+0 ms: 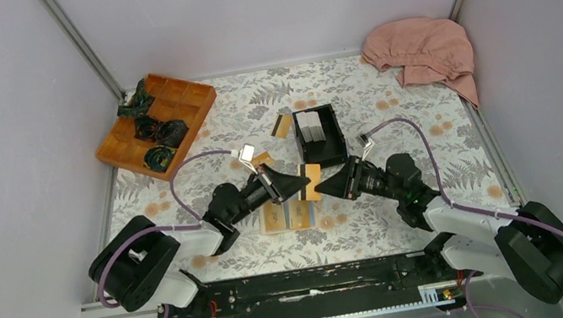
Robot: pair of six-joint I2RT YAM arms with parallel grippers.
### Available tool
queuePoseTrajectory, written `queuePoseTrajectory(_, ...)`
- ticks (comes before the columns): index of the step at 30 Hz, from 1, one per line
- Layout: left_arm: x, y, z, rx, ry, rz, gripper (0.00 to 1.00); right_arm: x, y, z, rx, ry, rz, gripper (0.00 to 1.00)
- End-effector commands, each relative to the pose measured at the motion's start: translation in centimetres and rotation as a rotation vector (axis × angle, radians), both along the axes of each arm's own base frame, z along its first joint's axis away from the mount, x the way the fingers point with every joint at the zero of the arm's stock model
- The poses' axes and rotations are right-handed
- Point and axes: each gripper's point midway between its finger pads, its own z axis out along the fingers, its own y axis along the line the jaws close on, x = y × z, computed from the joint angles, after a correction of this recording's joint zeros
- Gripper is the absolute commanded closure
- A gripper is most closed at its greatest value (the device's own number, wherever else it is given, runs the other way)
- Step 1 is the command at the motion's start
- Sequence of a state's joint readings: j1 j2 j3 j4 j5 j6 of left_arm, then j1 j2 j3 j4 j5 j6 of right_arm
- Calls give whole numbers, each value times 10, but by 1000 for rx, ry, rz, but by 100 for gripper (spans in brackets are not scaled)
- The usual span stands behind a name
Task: Put the credit cards into the card holder
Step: Pick up the credit card from the storage box.
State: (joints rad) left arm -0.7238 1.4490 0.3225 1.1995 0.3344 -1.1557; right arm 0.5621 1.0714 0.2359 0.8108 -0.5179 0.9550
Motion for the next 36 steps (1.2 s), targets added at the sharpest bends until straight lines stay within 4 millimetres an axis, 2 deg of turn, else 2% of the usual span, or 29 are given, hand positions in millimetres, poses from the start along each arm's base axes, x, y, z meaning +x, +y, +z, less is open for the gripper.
queuePoseTrajectory(1,-6,-1,18,-67,-56,-26,100,4,9,35,79,-94,24,73)
queuePoseTrajectory(9,-7,-1,13,-76,-39,-30,100,3,14,43,131,-88,44,100)
queuePoseTrajectory(14,-10,0,8,-73,-25,-34,99,2,17,46,146,-84,52,100)
queuePoseTrajectory(16,-9,1,6,-72,-23,-28,92,1,19,48,148,-87,60,100)
queuePoseTrajectory(20,-9,3,5,-64,-20,-18,65,0,21,50,148,-90,67,100)
queuePoseTrajectory(24,-5,7,1,-40,-15,13,46,-1,22,50,142,-92,70,100)
queuePoseTrajectory(28,1,19,-2,-15,-11,80,37,0,20,45,110,-85,54,100)
queuePoseTrajectory(31,8,36,-10,32,-1,174,33,2,18,38,60,-81,32,100)
queuePoseTrajectory(36,23,82,-35,184,56,421,30,5,16,21,-83,-60,-13,100)
